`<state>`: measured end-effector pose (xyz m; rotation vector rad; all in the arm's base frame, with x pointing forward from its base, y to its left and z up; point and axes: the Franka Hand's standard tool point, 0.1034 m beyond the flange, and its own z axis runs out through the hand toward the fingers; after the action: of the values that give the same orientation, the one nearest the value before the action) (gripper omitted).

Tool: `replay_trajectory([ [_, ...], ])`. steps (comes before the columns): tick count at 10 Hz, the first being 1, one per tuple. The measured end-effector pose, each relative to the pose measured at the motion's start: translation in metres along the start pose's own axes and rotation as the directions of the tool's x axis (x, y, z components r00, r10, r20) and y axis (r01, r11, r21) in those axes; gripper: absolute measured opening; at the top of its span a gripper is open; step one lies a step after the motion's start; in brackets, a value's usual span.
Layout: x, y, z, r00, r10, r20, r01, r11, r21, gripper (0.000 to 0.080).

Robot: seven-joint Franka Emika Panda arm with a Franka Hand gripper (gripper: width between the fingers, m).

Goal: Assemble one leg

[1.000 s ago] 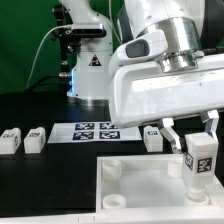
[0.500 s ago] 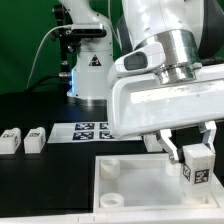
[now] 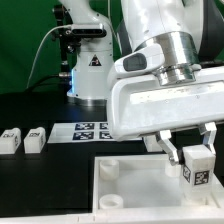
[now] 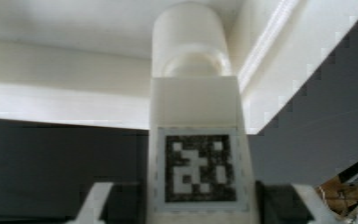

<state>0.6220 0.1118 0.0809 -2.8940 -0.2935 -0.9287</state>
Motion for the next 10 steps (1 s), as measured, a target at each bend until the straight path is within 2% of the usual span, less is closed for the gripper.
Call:
replay_trajectory([
  [2,-0.0031,-0.0006,0.0013,1.0,0.0,0.015,0.0,1.0,0.004,0.0291],
  [4,-0.0034,-0.0006,0.0015,1.0,0.0,0.016,0.0,1.0,0.004,0.0604],
  [5,-0.0038,-0.0007,0.0016,1.0,0.0,0.016,0.0,1.0,0.004,0.0635],
  [10,-0.0045,-0.0007,0.002,1.0,0.0,0.018,-0.001,1.0,0.004,0.0649],
])
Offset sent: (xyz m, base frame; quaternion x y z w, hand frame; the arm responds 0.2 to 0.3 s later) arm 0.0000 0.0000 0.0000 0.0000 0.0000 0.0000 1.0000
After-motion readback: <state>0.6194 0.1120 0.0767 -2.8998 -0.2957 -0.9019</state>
